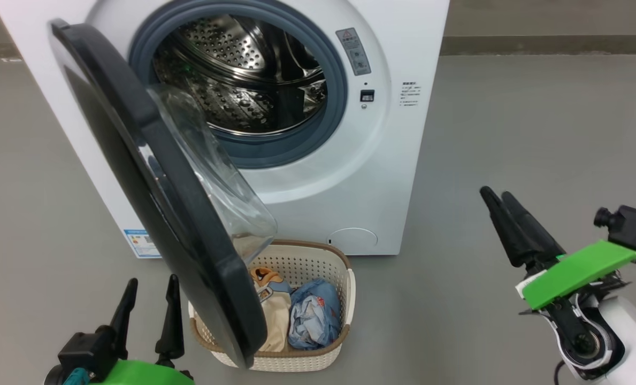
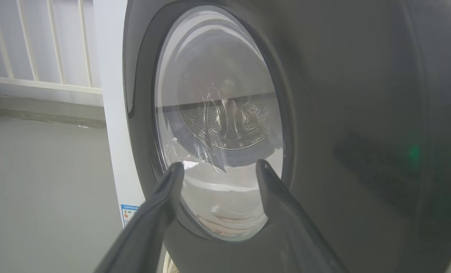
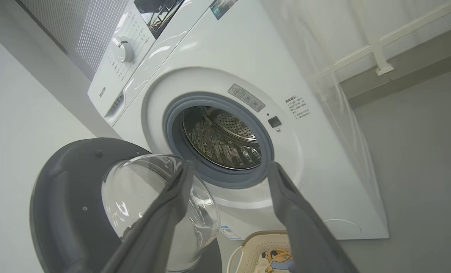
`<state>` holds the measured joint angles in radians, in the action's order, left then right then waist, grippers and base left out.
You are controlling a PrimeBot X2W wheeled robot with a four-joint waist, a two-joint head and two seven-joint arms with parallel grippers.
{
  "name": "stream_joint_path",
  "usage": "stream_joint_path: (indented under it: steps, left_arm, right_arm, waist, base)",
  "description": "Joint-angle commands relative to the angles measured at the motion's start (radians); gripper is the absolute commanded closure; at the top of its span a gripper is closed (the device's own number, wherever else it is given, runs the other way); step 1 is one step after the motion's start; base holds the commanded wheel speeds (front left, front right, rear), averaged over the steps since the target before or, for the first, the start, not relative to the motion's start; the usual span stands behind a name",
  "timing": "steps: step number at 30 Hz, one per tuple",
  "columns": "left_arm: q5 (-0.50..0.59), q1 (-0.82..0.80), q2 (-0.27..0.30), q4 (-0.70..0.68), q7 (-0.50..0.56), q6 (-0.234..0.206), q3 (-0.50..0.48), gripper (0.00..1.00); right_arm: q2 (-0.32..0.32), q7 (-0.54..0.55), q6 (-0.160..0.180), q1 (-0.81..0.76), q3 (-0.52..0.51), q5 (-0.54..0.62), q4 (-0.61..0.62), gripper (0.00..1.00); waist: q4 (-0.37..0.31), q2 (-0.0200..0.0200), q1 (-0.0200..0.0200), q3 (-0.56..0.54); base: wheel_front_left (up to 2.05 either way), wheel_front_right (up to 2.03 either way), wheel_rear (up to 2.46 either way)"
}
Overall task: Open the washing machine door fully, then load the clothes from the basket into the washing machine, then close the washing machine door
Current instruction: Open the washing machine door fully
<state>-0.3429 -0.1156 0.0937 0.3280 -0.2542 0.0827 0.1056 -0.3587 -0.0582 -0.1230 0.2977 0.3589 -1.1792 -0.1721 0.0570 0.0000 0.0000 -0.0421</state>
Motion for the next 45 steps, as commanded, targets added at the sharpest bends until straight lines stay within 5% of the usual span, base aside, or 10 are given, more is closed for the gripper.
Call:
stream_joint_path:
  steps: [1, 9, 19, 45]
  left_arm:
    - [-0.012, -0.012, 0.016, -0.034, -0.006, -0.005, -0.032, 0.00]
    - [-0.011, -0.004, 0.014, -0.043, -0.007, -0.010, -0.034, 0.00]
    - [-0.013, 0.002, 0.012, -0.053, -0.007, -0.012, -0.036, 0.00]
    - [0.000, -0.004, 0.005, -0.054, -0.008, -0.006, -0.045, 0.00]
  right_arm:
    - [-0.032, -0.043, -0.008, -0.007, 0.017, 0.034, 0.008, 0.00]
    - [-0.075, -0.190, -0.008, -0.033, 0.021, 0.219, -0.081, 0.00]
    - [-0.002, -0.203, -0.008, -0.088, -0.117, 0.461, -0.150, 0.00]
    - [0.045, -0.204, -0.008, -0.100, -0.147, 0.596, -0.181, 0.00]
  waist:
    - [-0.012, 0.0000, 0.0000, 0.000]
    - [-0.033, 0.0000, 0.0000, -0.002]
    - [-0.040, 0.0000, 0.0000, -0.001]
    - [-0.036, 0.0000, 0.0000, 0.005]
  base:
    - [0.00, 0.00, 0.00]
    - [0.00, 0.00, 0.00]
    - [0.00, 0.00, 0.00]
    - [0.00, 0.00, 0.00]
